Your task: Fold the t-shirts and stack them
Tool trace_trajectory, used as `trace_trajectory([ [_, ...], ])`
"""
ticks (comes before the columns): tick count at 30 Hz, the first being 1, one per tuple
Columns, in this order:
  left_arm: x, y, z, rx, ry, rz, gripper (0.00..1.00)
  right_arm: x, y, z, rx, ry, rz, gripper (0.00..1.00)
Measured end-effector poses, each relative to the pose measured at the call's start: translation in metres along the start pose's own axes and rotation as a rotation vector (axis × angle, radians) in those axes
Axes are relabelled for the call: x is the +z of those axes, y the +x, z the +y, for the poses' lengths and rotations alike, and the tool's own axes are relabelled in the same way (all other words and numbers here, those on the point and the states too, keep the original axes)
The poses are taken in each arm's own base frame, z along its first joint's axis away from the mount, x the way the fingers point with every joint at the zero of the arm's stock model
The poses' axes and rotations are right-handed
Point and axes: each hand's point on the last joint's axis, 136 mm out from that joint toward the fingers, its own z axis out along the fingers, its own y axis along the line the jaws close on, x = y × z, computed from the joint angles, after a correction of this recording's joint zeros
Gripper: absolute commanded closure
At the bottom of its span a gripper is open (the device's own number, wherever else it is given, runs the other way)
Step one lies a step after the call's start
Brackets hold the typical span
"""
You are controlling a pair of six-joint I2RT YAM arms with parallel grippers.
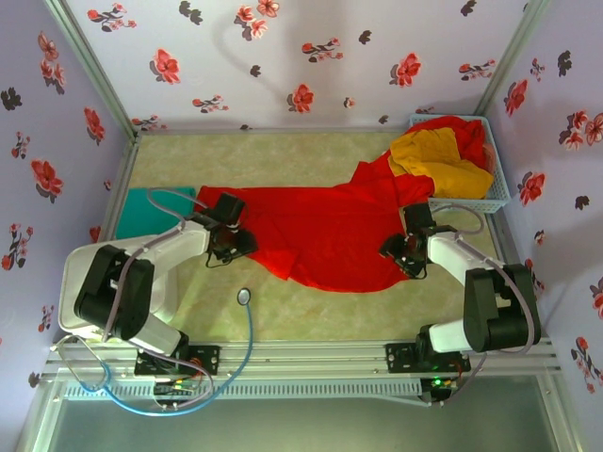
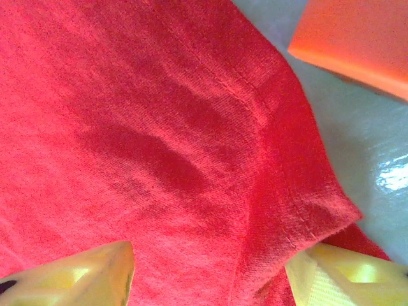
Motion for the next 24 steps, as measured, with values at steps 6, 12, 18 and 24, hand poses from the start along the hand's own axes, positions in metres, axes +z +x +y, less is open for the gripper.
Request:
trace_trajectory([
  [6,0.013,0.003,-0.004,-0.006,0.001,0.016,0.64,0.000,0.000,0.000,0.000,0.000,-0.001,0.35],
  [12,0.018,0.004,-0.004,-0.012,0.000,0.025,0.87,0.000,0.000,0.000,0.000,-0.001,-0.001,0.35],
  [18,0.015,0.003,-0.008,-0.021,-0.001,0.031,1.00,0.000,0.000,0.000,0.000,0.000,-0.001,0.35],
  [24,0.002,0.000,-0.012,-0.020,-0.021,0.052,1.00,0.000,0.000,0.000,0.000,0.001,0.001,0.36],
])
